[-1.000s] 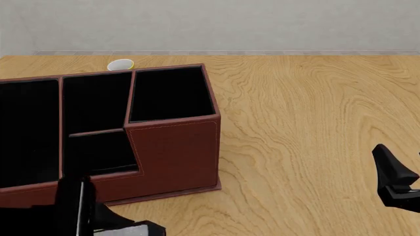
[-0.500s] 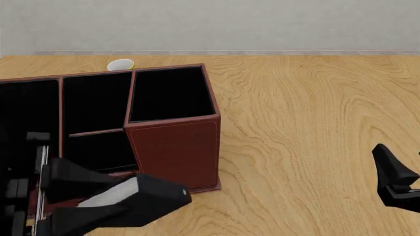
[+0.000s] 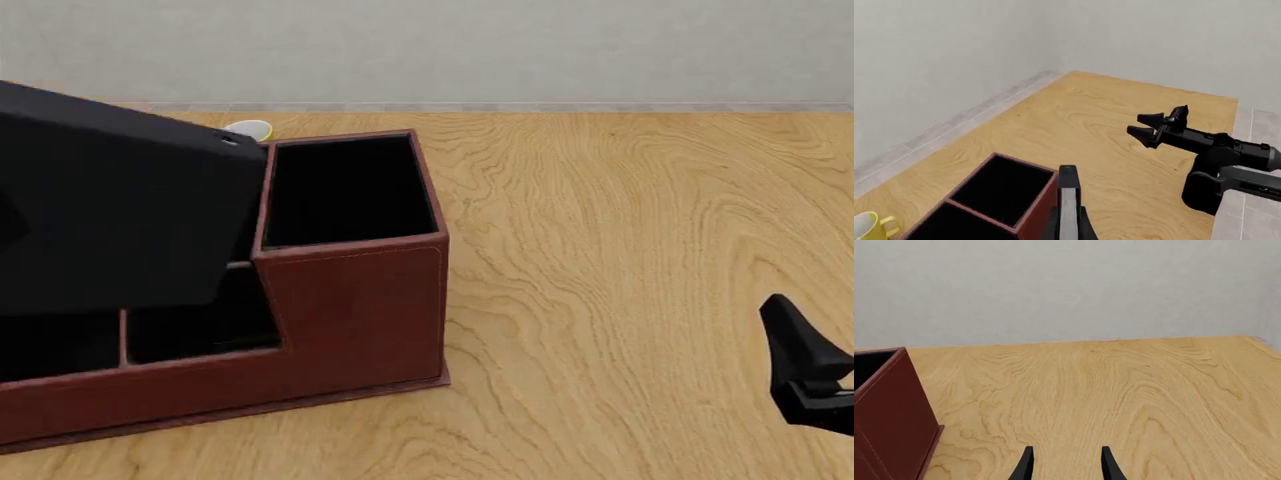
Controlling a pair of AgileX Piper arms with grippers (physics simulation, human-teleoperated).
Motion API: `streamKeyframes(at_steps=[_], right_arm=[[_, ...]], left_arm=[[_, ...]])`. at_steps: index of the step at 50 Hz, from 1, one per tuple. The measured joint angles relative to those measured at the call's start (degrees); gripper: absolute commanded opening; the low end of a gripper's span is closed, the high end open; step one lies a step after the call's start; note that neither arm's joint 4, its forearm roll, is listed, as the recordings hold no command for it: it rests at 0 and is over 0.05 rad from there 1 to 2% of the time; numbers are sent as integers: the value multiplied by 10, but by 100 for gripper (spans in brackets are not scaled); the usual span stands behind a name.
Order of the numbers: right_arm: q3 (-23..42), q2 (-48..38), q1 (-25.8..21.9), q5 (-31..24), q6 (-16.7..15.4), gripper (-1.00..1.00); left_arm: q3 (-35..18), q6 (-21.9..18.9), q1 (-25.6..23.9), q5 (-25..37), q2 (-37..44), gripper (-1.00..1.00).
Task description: Pick up the book and place it in the left compartment of the caddy.
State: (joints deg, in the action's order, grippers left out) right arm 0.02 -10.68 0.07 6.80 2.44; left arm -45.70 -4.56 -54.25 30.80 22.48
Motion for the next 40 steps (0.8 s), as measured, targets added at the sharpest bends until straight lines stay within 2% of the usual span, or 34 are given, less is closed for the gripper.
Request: streamKeyframes(at_steps=[11, 21, 31, 40], right_arm=[[0, 1, -2, 0, 7, 100], [0, -1, -4, 1, 11, 100], [0, -4, -6, 3, 12, 100], [0, -6, -7, 4, 13, 100]], left_arm=[[-7, 24, 119, -33, -38, -100], [-13, 9, 235, -52, -79, -100], [-26, 51, 337, -48, -62, -100], [-39, 91, 393, -37, -33, -100]])
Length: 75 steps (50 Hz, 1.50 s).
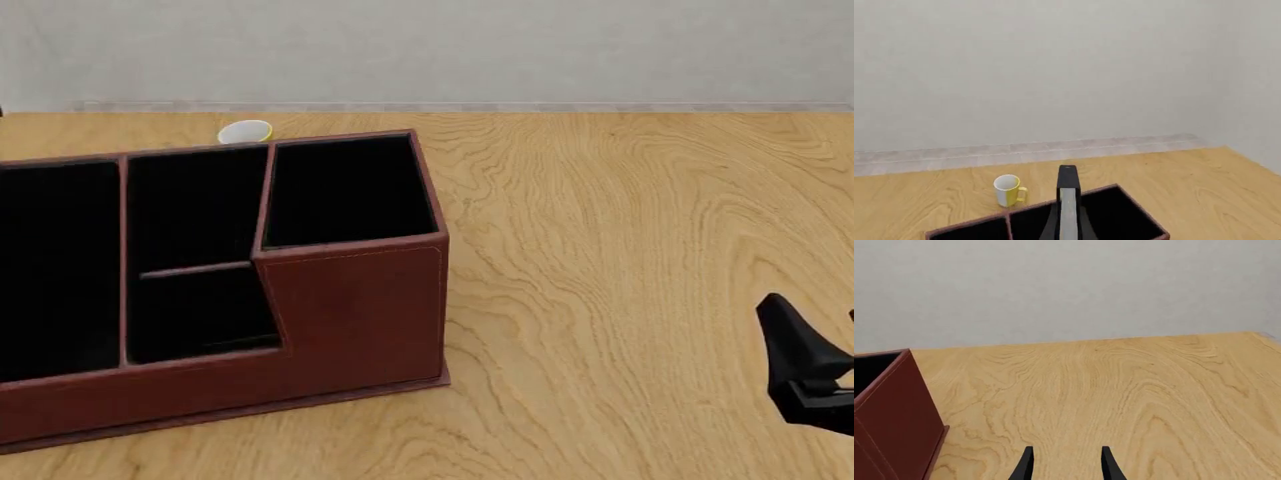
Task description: Pick up the book and place it in the left compartment of the caddy.
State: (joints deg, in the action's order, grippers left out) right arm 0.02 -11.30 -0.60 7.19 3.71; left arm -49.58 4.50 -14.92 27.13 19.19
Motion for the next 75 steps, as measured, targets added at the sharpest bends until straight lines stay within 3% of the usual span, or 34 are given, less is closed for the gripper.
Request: streamKeyframes(at_steps=[19, 39, 57, 75], right_arm=[[0, -7, -2, 5, 1, 100], [0, -12, -4, 8, 2, 100], [0, -20, -5, 13, 2, 100], [0, -28, -10, 18, -2, 100]], left_arm=[[-35, -4, 102, 69, 83, -100], [-71, -77, 229, 129, 189, -100], [-56, -125, 266, 155, 239, -100], [-30, -141, 267, 159, 275, -100]])
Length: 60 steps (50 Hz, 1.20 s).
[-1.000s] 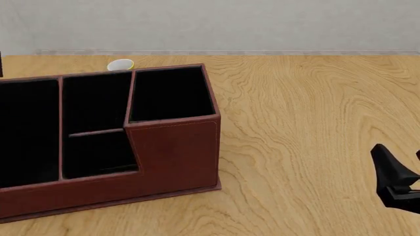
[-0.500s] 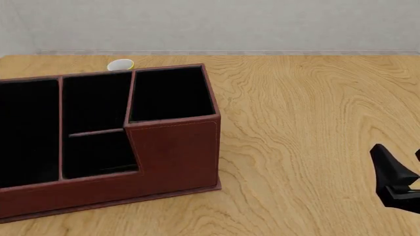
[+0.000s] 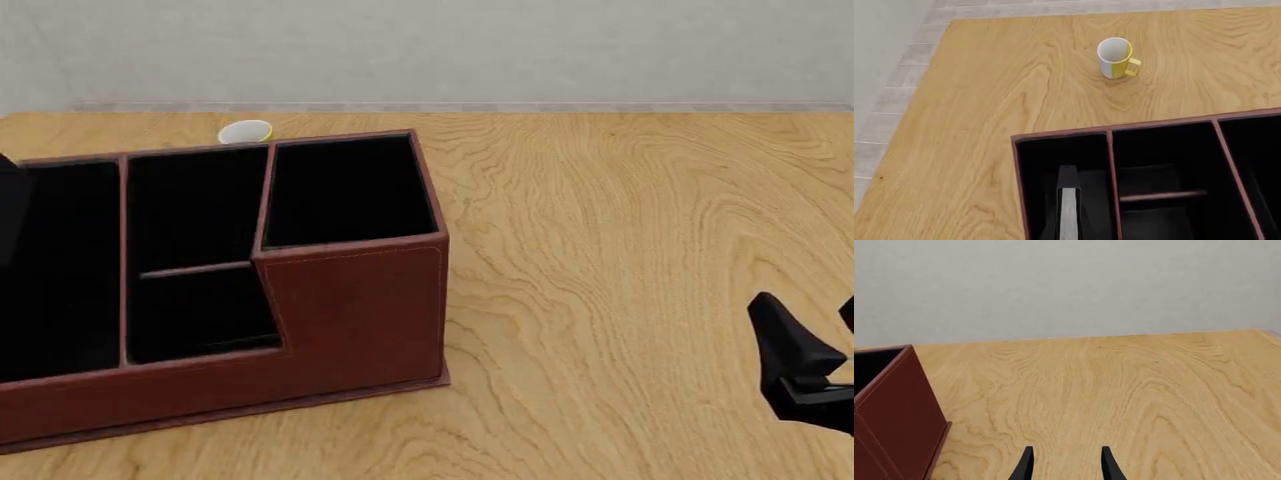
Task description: Pick up the book and place it in the left compartment of the caddy.
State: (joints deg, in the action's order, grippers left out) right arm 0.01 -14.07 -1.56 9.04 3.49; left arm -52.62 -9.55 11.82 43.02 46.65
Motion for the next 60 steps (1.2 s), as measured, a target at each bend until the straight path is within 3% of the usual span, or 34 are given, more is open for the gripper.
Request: streamKeyframes(at_steps=[60], right_arm=[[0, -14, 3, 9, -2, 100]], left_arm=[[112, -7, 29, -106, 121, -100]])
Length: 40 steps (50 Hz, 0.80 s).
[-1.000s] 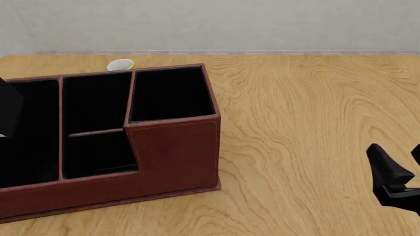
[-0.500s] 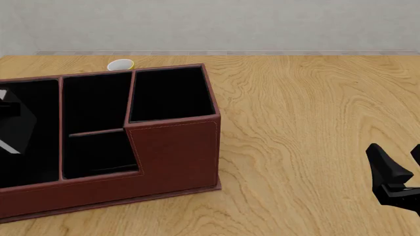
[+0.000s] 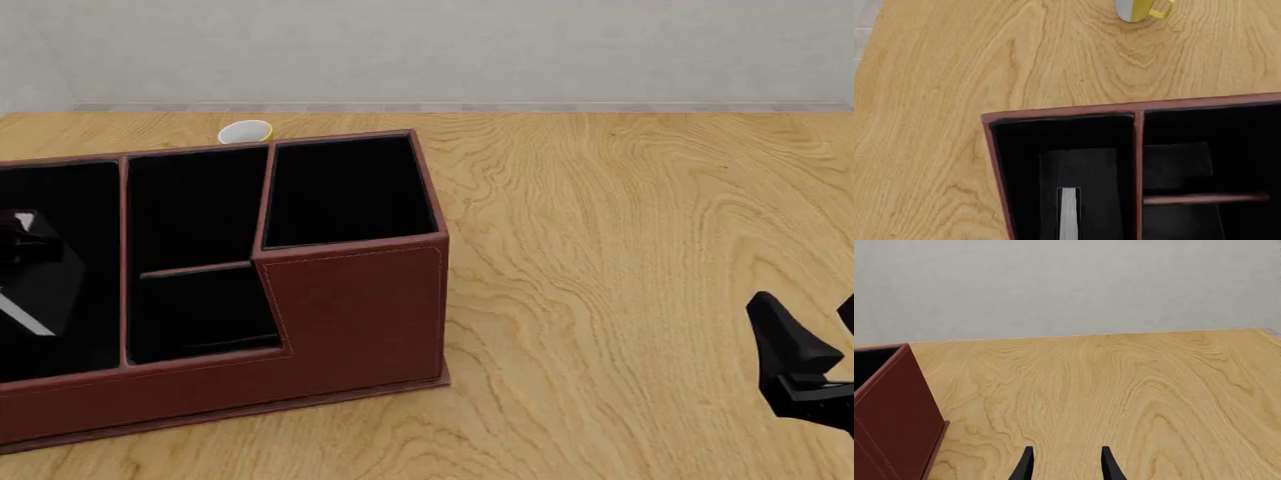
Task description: Pick up the book and place it in the left compartment of the caddy.
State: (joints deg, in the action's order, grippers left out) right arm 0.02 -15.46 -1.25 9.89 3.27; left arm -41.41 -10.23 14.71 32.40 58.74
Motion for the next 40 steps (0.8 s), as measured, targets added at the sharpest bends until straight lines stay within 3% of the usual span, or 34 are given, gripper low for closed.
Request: streamKeyframes(at_steps=[40], right_arm=[[0, 11, 4, -8, 2, 100]], left_arm=[[32, 0, 5, -69, 62, -100]])
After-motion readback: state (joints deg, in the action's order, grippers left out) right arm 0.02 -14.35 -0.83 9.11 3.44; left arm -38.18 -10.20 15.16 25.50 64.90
